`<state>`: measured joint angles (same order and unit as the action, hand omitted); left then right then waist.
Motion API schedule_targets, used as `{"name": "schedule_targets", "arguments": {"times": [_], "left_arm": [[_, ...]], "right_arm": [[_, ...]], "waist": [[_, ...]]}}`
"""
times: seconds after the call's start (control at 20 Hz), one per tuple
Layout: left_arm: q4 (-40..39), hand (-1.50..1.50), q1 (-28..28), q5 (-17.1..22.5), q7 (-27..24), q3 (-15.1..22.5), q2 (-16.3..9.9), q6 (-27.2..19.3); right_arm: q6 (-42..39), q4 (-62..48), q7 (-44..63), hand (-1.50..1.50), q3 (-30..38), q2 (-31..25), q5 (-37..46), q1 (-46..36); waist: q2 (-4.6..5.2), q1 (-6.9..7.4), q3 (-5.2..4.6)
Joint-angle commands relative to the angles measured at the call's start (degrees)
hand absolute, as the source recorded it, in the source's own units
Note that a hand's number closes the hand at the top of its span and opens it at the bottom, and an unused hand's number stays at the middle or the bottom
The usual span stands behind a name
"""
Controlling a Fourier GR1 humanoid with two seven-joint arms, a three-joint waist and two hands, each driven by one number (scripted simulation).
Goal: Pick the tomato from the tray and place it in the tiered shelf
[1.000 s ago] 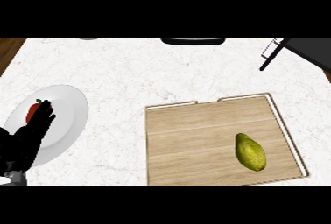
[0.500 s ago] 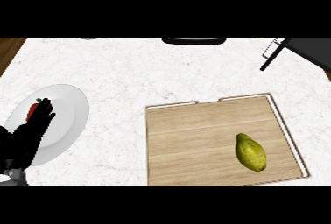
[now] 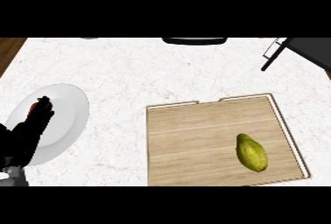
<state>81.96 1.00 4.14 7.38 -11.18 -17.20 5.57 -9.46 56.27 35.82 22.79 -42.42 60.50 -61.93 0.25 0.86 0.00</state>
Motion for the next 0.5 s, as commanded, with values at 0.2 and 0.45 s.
{"name": "schedule_targets", "arguments": {"times": [0.2, 0.45], "left_arm": [[-2.34, 0.0, 0.05, -2.17, -2.02, 0.97, 1.54, -0.7], [1.13, 0.0, -1.65, 0.6, -0.27, -0.67, -0.16, 2.17]], "right_arm": [[12.15, -8.94, -0.41, 1.5, 3.7, -0.12, -0.13, 2.82], [13.19, -21.82, -6.03, -1.5, 2.48, -4.48, 1.4, -0.56]], "waist": [[0.02, -0.3, 0.02], [0.24, 0.93, 0.04]]}}
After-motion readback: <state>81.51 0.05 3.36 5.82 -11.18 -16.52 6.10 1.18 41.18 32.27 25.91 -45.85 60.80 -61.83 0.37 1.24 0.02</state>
